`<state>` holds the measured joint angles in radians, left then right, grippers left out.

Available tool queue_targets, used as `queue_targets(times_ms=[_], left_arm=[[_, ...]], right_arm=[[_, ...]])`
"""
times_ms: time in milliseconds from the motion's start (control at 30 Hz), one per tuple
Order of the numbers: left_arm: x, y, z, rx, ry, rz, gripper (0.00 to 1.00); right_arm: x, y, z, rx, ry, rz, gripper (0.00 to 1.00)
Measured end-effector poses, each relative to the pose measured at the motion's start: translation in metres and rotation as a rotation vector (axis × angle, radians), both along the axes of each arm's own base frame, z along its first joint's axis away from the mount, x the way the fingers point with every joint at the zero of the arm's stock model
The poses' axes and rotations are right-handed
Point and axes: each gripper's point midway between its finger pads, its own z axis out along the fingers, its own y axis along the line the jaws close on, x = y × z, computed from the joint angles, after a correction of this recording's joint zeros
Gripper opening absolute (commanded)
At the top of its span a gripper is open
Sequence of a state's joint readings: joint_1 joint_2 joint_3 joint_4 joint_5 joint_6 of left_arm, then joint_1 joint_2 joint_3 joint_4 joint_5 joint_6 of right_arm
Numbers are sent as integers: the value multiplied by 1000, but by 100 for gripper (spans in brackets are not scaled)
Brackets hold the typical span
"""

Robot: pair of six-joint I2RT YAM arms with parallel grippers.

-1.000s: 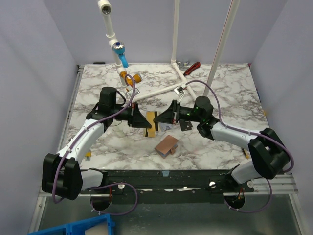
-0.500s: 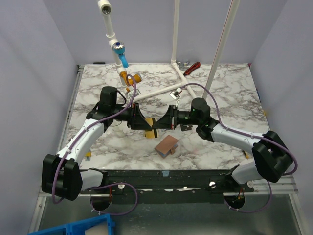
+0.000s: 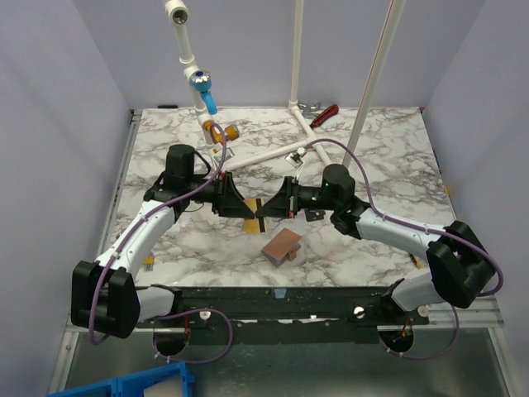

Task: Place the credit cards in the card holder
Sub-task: Open the card holder at the center of the board.

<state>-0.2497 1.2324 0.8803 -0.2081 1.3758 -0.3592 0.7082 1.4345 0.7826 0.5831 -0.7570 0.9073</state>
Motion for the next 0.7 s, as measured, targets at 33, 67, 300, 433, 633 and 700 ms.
queue_targets(times_ms=[33,67,300,433,633,700], left_arm=[[-1,0,1,-4,-2,-5,33],[-1,0,3,-6,-2,-9,33],[9,1,27,-17,-58,0,32],[8,1,26,-14,-56,-1,32],[6,3,20,-4,-77,-6,28],[5,4,17,2,-84,-6,27]], right_arm=[[0,1,0,1,-1,1,1],[1,1,1,1,-1,2,1],[7,7,21,37,-59,17,1],[6,7,20,31,-58,16,1],[7,7,18,21,-46,-1,1],[7,7,16,15,-40,-21,1]])
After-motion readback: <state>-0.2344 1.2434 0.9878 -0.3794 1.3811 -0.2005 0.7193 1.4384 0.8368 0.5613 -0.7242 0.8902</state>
